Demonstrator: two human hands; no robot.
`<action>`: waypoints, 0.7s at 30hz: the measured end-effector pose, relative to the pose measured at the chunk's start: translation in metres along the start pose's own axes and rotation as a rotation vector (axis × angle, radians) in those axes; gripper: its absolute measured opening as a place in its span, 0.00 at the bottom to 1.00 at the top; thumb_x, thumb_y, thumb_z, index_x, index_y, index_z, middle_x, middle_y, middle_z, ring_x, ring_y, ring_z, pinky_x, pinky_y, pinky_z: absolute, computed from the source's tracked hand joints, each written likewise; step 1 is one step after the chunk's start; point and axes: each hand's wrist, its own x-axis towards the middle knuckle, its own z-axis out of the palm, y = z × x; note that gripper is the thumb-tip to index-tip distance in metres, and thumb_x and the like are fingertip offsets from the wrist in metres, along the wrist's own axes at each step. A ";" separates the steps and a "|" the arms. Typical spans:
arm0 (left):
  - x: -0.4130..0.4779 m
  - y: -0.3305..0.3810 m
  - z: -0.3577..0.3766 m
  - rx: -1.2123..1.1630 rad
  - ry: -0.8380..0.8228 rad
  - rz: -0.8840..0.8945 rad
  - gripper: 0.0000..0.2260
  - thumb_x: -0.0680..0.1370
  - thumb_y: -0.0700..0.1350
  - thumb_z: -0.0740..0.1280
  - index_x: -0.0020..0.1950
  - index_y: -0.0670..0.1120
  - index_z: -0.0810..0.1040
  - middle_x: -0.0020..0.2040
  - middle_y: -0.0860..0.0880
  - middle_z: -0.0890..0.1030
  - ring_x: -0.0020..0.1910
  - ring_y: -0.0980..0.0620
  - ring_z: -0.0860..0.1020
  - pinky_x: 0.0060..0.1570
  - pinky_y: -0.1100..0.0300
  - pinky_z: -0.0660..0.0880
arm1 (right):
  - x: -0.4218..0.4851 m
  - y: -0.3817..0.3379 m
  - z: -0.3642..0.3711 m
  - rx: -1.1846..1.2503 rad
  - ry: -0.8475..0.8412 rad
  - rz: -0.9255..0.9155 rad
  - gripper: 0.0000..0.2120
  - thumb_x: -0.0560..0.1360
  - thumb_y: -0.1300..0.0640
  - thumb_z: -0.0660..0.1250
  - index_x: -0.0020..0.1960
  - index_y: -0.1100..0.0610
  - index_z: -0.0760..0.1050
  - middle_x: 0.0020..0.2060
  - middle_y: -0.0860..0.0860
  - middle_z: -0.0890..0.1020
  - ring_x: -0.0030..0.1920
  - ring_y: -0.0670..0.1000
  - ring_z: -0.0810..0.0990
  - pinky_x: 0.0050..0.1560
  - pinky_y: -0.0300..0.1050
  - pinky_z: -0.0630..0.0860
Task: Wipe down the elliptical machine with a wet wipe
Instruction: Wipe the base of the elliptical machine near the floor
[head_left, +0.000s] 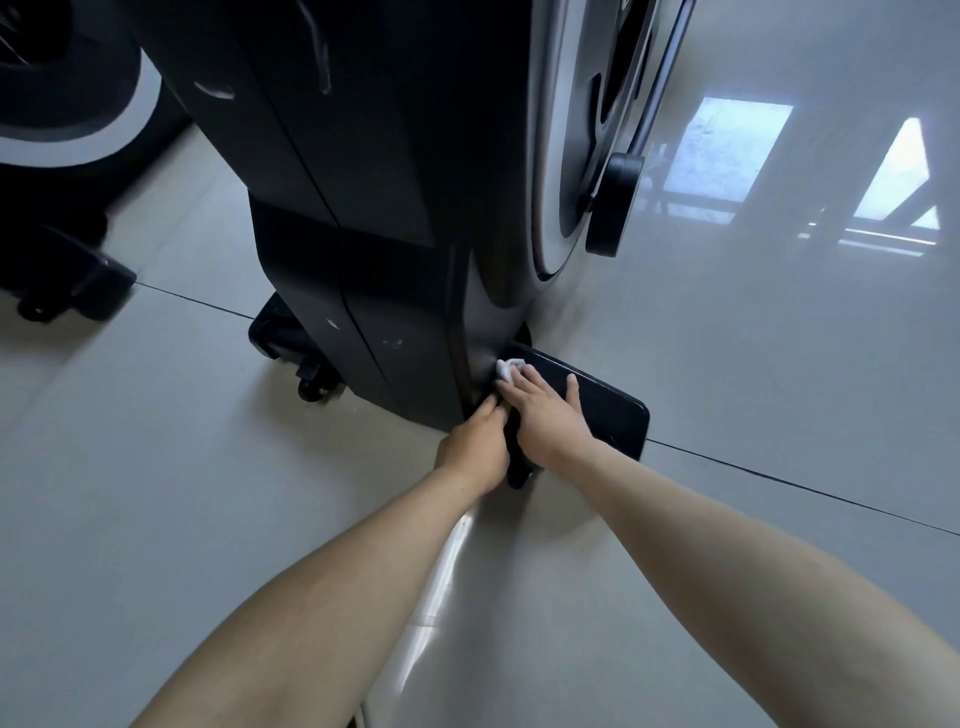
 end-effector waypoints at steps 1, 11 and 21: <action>-0.001 -0.001 0.000 0.000 0.006 0.004 0.32 0.79 0.40 0.58 0.81 0.59 0.57 0.81 0.66 0.52 0.68 0.40 0.74 0.58 0.47 0.76 | -0.002 0.001 0.001 -0.015 -0.002 -0.010 0.35 0.77 0.65 0.57 0.82 0.48 0.57 0.82 0.45 0.53 0.82 0.46 0.43 0.76 0.69 0.36; -0.005 0.017 0.001 0.078 0.003 -0.013 0.33 0.80 0.35 0.58 0.83 0.51 0.54 0.84 0.57 0.45 0.72 0.46 0.71 0.60 0.51 0.75 | -0.015 0.010 0.001 0.078 0.074 0.180 0.36 0.77 0.63 0.55 0.82 0.46 0.52 0.83 0.48 0.48 0.82 0.48 0.41 0.78 0.67 0.41; 0.001 0.032 0.004 0.110 -0.046 -0.009 0.35 0.79 0.34 0.59 0.84 0.51 0.53 0.84 0.56 0.41 0.68 0.44 0.74 0.60 0.52 0.74 | -0.022 0.031 -0.014 0.094 0.108 0.416 0.34 0.77 0.60 0.60 0.80 0.50 0.53 0.82 0.52 0.52 0.81 0.52 0.45 0.77 0.69 0.44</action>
